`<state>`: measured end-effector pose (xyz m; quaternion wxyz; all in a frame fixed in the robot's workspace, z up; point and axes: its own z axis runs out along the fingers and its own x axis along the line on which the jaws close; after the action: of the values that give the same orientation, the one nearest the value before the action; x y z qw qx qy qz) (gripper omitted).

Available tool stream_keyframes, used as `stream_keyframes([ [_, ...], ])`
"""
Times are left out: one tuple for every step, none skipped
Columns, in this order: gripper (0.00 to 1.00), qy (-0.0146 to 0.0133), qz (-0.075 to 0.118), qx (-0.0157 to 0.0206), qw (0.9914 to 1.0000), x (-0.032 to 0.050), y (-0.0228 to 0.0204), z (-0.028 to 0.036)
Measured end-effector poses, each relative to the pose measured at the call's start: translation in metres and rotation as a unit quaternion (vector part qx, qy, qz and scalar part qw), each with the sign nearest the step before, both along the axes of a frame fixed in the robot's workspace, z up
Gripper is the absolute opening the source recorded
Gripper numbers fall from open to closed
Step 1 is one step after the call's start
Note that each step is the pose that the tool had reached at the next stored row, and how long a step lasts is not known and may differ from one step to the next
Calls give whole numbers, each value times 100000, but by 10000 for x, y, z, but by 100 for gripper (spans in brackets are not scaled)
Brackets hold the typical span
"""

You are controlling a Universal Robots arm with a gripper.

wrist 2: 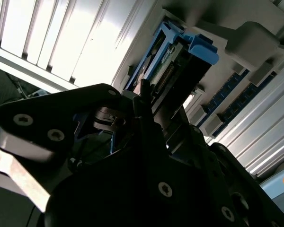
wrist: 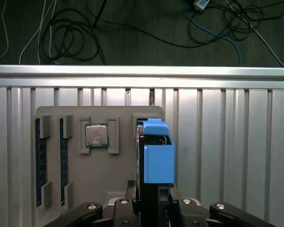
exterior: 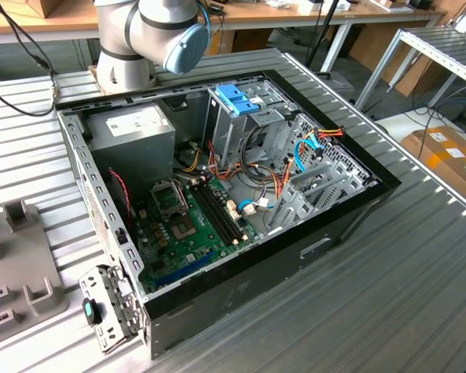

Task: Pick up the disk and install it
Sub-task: 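Pick up the disk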

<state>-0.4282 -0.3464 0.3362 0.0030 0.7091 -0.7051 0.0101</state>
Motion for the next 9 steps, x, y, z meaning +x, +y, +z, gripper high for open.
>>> stream_keyframes([
  [35,-2,-1,0,100000,0,0,14],
  [35,-9,0,3,100000,0,0,32],
  [35,-4,2,-1,100000,0,0,62],
  [35,-9,0,2,100000,0,0,103],
  [35,-5,-1,0,100000,0,0,142],
  [35,-7,0,0,100000,0,0,170],
  [35,-8,0,2,100000,0,0,187],
  [35,-5,3,0,100000,0,0,201],
  [35,-9,2,2,100000,0,0,210],
])
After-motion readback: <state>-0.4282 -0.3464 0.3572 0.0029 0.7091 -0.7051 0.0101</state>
